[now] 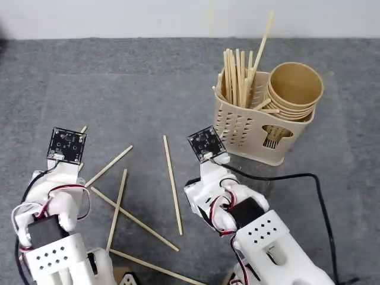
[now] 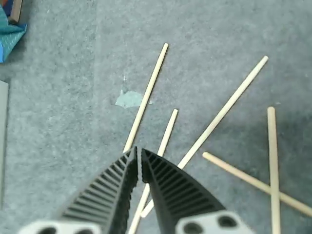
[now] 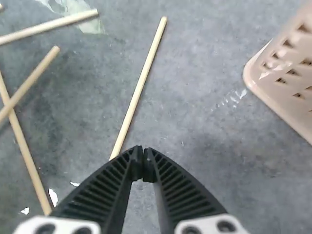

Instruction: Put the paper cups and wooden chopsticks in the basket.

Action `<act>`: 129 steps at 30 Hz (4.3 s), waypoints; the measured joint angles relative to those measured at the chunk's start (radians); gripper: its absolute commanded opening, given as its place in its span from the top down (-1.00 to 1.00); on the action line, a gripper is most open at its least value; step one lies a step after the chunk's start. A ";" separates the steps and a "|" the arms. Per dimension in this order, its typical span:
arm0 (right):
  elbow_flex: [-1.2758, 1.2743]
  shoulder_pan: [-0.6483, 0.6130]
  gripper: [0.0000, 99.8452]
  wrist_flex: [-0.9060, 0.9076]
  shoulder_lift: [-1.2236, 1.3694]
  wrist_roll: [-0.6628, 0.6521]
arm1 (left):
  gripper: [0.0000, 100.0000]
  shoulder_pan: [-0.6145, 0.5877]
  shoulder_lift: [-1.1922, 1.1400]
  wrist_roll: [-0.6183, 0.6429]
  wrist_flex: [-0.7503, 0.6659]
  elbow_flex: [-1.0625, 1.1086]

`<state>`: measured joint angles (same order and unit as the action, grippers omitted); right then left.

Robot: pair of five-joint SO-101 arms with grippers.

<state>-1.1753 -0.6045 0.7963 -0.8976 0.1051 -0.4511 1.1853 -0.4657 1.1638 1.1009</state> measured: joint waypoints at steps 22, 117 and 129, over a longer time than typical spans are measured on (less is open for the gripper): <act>-0.023 0.074 0.97 -0.031 0.000 0.000 | 0.51 -0.049 -1.241 -0.430 0.061 -0.663; -0.121 0.071 0.97 -0.109 0.000 0.000 | 0.98 0.933 -1.185 0.528 -0.358 -1.694; -0.144 0.028 0.97 -0.133 0.000 0.000 | 0.97 0.951 -1.329 0.634 -0.416 -1.694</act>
<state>-1.3195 -0.5769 0.6628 -0.8976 0.1051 0.5002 -0.1435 0.1680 0.7480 -0.5930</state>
